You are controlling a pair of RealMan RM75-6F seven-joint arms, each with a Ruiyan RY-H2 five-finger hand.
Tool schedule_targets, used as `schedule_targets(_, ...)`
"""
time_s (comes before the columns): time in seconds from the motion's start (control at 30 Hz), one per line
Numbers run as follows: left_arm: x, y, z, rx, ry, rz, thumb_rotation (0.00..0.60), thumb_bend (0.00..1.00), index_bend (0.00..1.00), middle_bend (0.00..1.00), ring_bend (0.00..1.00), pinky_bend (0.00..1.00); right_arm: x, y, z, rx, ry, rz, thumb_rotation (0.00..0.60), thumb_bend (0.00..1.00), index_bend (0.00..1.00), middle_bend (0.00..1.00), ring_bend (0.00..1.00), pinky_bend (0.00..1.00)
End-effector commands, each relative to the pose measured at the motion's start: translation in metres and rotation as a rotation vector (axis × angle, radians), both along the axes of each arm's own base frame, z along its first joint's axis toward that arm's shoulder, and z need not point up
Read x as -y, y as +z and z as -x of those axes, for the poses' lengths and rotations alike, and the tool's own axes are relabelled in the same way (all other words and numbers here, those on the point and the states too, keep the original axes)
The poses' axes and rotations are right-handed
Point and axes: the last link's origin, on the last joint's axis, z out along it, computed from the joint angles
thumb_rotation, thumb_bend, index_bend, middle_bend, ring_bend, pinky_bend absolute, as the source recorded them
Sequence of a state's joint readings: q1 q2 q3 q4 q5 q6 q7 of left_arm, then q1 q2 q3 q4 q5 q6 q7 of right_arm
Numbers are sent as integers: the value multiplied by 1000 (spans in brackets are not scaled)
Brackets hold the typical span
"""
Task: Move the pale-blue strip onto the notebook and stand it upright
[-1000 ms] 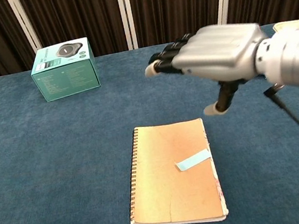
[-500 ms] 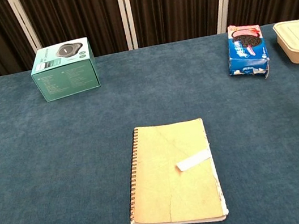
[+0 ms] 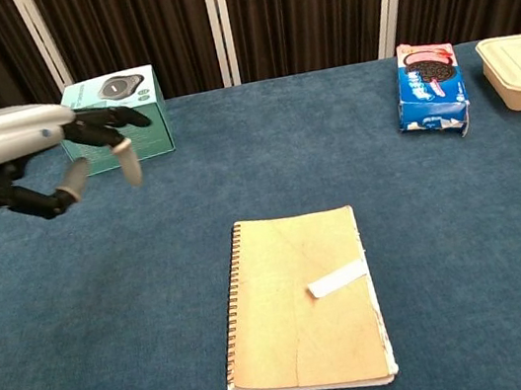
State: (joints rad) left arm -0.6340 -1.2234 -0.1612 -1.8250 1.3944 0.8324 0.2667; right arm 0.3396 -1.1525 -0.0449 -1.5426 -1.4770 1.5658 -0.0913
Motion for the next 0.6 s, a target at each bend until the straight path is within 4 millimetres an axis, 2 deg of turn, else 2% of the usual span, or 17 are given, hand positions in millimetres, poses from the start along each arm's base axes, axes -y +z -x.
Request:
schedule_targets(0.03,-4,-40,-47,-24,-68,99,600,919,361,0,0,0,1,8,4,-21,-51,24,600,0,68,0,0,0)
schedule_targets(0.27,-4,-73,-68,-61,-82,143,600,919,306,0,0,0,6,13,15,-20,-94,18,600,0,91,0,0,0)
schedule_targets(0.37,-1,-97,-79,-77,-76,190,600,919,290,0,0,0,8,16,19,-11,-107,25,600,0,90,0,0,0)
schedule_targets(0.6,2,-115,-88,-114,-80,211,600,920,290,0,0,0,7,18,22,-1,-113,28,600,0,89,0,0,0)
